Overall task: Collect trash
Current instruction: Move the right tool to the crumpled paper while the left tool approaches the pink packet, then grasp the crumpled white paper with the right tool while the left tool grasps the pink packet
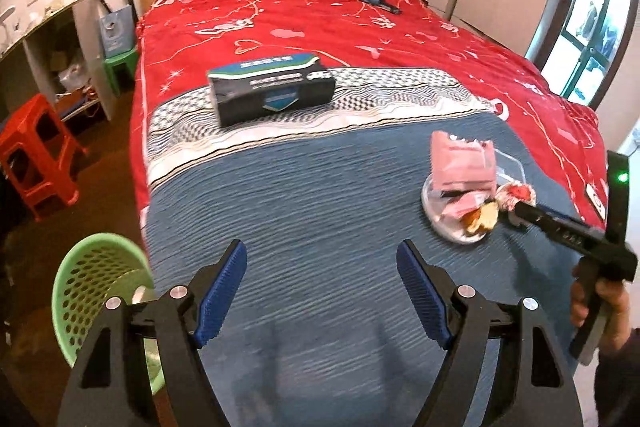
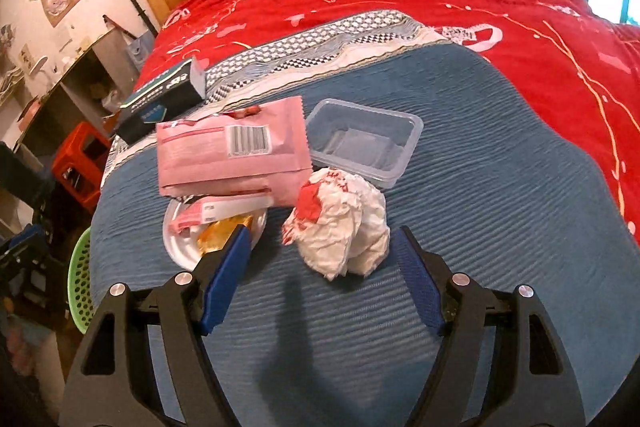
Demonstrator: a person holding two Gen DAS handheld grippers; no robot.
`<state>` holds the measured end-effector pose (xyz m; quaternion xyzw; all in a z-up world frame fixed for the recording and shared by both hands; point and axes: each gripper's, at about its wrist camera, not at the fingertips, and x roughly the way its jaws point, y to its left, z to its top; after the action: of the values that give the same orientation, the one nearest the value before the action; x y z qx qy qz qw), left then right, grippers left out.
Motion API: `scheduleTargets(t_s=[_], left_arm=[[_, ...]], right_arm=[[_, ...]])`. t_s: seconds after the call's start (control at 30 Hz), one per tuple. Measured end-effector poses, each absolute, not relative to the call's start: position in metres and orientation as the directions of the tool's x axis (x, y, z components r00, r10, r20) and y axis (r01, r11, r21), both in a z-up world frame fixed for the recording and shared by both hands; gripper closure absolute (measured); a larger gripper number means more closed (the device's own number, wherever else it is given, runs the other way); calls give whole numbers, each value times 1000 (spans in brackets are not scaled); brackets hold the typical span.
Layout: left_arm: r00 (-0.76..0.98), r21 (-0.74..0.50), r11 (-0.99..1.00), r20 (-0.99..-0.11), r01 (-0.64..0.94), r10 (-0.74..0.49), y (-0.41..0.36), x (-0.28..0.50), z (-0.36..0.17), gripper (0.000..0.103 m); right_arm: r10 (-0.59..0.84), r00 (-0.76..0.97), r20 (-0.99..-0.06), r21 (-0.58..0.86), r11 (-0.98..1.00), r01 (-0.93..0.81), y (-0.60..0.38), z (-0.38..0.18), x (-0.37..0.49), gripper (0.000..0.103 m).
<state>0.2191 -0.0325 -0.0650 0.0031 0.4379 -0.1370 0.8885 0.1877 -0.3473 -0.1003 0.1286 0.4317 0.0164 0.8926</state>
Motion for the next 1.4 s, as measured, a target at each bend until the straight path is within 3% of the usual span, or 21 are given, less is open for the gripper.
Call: scheduleTargets(t_s=[0.47,0.63,1.17,1.4], left_arm=[[522,-172,923,-782,344,-340,-108,271,-73,25],[491,-214,901,-779,377,-391,-134,289,-79,20],[406,-257,889,-817,379,-409,-173,332,-116,18],[406,-262,886,-813,383,-417,-180,331,-125,36]], right_arm=[[150,612,-776,250,965,80,-353,-112,198,49],[144,619,-772,232,971,64,-354,-111,191,51],[172,632,-756,271,960,64,-360,-110,178,52],[178,636,-751,284,956,67,-362,-110,172,52]])
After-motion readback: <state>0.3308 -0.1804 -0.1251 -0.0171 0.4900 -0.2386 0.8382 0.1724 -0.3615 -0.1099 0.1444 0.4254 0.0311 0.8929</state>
